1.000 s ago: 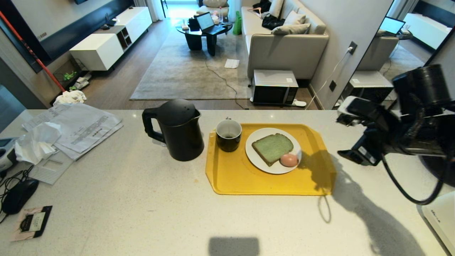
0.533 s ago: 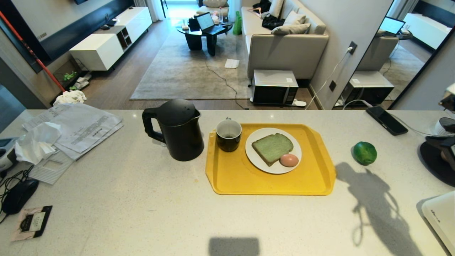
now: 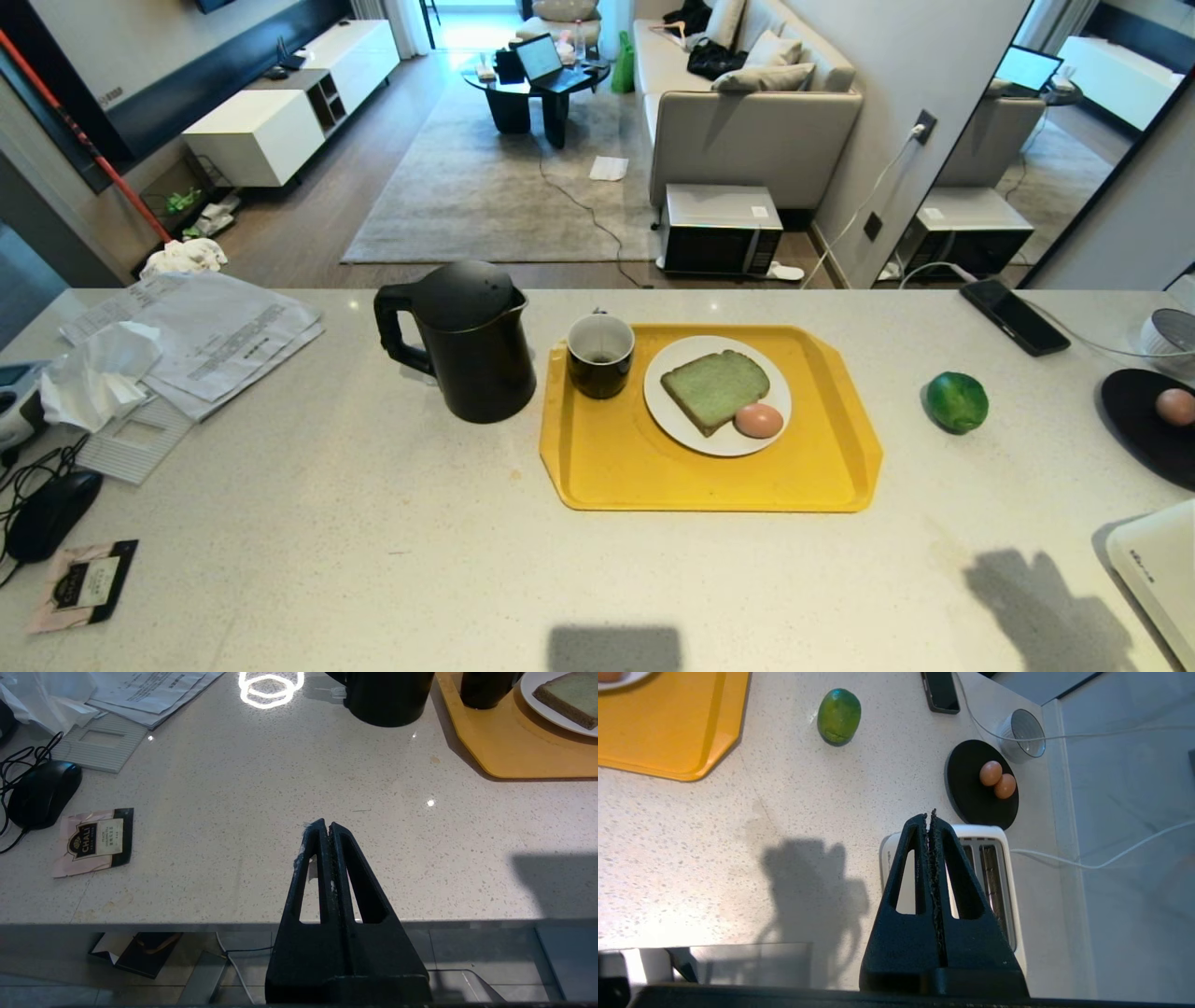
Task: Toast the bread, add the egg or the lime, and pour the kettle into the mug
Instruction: Pick up the kettle
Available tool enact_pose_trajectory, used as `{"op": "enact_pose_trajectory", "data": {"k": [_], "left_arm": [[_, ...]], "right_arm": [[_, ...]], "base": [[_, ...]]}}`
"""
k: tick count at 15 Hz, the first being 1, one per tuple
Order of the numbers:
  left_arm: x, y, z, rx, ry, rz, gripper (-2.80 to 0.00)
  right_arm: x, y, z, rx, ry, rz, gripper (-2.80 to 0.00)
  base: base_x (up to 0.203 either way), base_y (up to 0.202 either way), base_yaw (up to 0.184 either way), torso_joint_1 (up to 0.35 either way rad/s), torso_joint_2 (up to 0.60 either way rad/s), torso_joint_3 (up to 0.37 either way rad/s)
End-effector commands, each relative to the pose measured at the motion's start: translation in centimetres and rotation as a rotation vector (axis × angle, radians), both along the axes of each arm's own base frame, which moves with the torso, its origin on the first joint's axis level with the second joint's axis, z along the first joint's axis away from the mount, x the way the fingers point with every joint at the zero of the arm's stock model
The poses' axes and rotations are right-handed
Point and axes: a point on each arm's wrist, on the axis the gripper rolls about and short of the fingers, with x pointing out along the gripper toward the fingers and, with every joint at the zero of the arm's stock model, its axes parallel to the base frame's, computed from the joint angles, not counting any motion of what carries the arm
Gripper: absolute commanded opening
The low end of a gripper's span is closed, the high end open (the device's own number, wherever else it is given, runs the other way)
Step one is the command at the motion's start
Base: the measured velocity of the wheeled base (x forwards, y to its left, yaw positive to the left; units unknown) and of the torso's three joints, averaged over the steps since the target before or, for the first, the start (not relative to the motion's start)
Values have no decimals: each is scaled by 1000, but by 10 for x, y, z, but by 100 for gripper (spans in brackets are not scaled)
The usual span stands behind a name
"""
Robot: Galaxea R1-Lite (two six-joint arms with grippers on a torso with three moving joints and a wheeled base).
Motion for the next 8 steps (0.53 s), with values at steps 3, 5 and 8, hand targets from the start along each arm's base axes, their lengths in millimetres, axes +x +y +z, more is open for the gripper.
{"op": "enact_pose_trajectory", "data": {"k": [3,5,8], "left_arm": [[0,0,0,0,1,0,-280],[0,0,0,0,1,1,-280],[0,0,0,0,1,1,-280]], "right_arm": [[-52,4,-38,174,-167,-31,-280],[-56,4,-64,223,-186,-13,-280],[-61,5,-112,262,-208,47,-280]], "base": [[0,0,0,0,0,0],[0,0,0,0,0,0],[0,0,0,0,0,0]]}}
